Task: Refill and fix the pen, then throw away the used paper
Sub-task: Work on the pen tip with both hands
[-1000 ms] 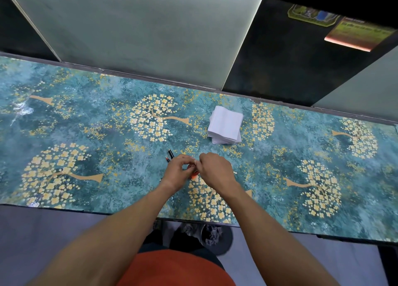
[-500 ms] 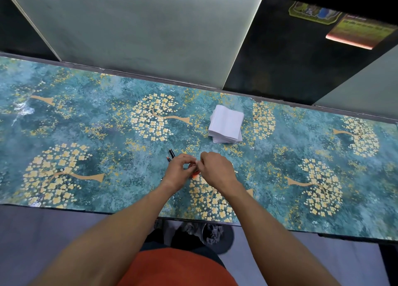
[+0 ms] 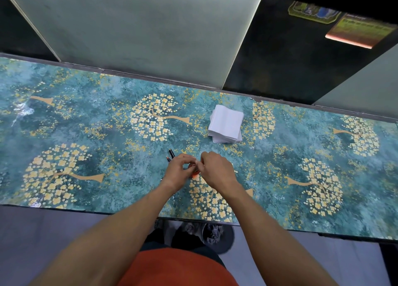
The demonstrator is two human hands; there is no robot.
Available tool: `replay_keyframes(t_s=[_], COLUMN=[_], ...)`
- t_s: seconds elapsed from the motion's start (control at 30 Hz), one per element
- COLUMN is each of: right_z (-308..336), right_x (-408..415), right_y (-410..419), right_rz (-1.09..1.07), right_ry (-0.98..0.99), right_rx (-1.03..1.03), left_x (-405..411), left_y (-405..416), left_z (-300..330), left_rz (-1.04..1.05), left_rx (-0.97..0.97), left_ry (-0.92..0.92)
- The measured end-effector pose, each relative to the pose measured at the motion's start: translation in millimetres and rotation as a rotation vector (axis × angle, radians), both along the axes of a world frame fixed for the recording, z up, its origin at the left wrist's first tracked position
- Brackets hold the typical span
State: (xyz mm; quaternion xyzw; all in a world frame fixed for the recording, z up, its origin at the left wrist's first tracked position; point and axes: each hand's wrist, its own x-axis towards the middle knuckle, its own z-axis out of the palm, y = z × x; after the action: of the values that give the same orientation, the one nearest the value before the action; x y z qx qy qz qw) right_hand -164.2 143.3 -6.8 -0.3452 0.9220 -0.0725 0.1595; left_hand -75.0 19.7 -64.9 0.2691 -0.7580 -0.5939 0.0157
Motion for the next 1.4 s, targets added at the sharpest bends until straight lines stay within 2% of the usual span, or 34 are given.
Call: replay_keyframes(t_s=[1.4], right_z=[-2.5], right_x=[1.4], right_y=[-0.1], right_rz=[-0.019], right_ry=[-0.004], right_rx=[-0.017], left_x=[-0.2], left_y=[-0.3], left_z=[-1.1], left_rz=[0.005], left_rx=[0.015], left_ry=[-0.013])
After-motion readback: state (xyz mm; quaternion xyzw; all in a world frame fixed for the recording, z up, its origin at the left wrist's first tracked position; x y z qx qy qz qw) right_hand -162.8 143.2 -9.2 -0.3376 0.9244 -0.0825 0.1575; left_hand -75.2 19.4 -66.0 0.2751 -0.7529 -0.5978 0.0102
